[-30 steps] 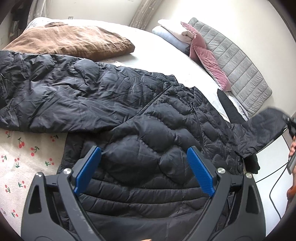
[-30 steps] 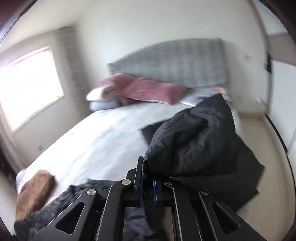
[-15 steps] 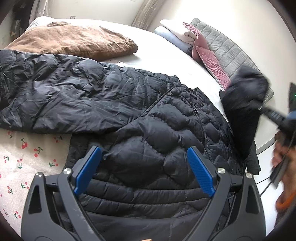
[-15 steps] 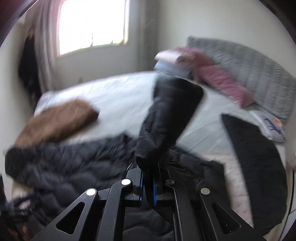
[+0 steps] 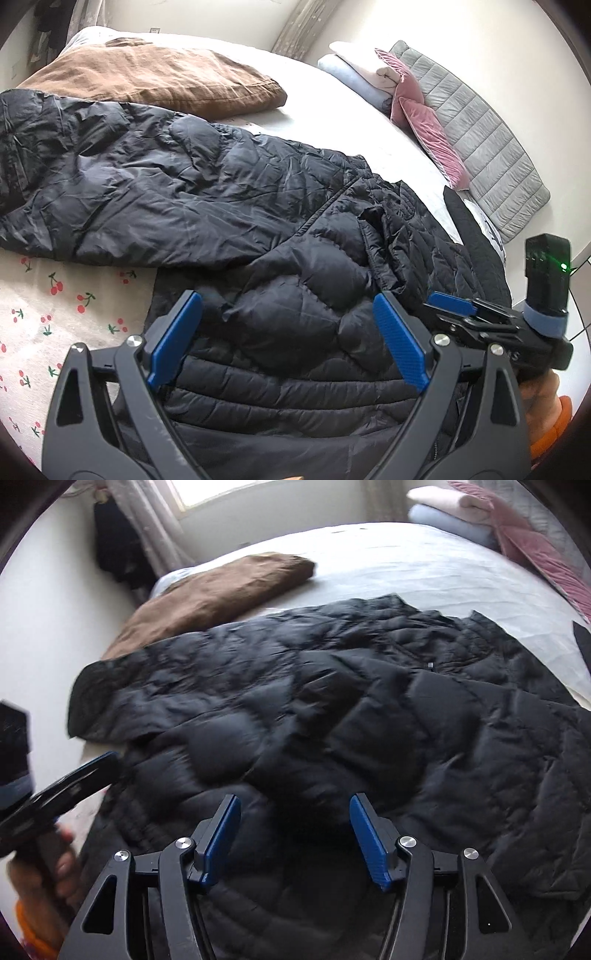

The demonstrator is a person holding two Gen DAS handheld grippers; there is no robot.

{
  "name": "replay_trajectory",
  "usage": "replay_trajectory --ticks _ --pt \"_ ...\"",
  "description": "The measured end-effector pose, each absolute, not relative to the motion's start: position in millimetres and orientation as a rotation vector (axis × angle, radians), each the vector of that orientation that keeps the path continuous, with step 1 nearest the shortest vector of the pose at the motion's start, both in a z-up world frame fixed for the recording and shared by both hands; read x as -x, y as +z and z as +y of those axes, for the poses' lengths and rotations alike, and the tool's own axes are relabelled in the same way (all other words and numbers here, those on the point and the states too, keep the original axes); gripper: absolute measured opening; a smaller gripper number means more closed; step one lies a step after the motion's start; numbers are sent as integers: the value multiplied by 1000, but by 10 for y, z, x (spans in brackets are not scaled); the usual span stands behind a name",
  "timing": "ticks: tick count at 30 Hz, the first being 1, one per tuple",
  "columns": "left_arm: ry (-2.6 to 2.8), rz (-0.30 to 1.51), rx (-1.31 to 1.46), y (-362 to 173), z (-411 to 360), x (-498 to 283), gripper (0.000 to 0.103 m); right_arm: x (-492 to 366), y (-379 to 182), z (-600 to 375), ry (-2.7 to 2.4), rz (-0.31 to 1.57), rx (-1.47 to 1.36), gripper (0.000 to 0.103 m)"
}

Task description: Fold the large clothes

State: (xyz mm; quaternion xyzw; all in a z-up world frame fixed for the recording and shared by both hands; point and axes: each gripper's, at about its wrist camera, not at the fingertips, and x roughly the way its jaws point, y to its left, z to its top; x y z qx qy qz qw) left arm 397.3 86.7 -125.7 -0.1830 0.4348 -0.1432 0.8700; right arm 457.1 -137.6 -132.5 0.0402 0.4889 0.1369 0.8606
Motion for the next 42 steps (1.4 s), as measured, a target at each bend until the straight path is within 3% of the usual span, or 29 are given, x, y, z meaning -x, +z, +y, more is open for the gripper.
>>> replay_trajectory --ticks 8,10,12,20,23,25,26,35,42 --pt "-280 914 395 -1267 886 -3974 94 -4567 -1147 -1529 227 982 -104 63" --pt "-266 918 395 -1264 935 -3985 94 -4627 -1194 -1476 252 1009 -98 47" --pt "-229 912 402 -1260 1035 -4001 94 -4724 -1296 -1392 263 1061 -89 39" --pt "-51 906 410 -1270 1473 -4043 94 -4980 -1440 -1155 197 1065 -5 38" --pt "24 900 421 -1278 1661 -4050 94 -4797 -1290 -1214 220 1024 -28 41" --pt "50 898 447 -1291 1774 -4049 94 -4642 -1217 -1250 206 997 -6 55" --pt "67 897 462 -1301 1840 -4043 94 -4537 -1185 -1273 195 980 16 57" --pt "202 851 555 -1342 2423 -3932 94 -3880 -977 -1616 159 950 57 59" --pt "279 821 757 -1522 3133 -3870 94 -3438 -790 -2019 106 899 23 72"
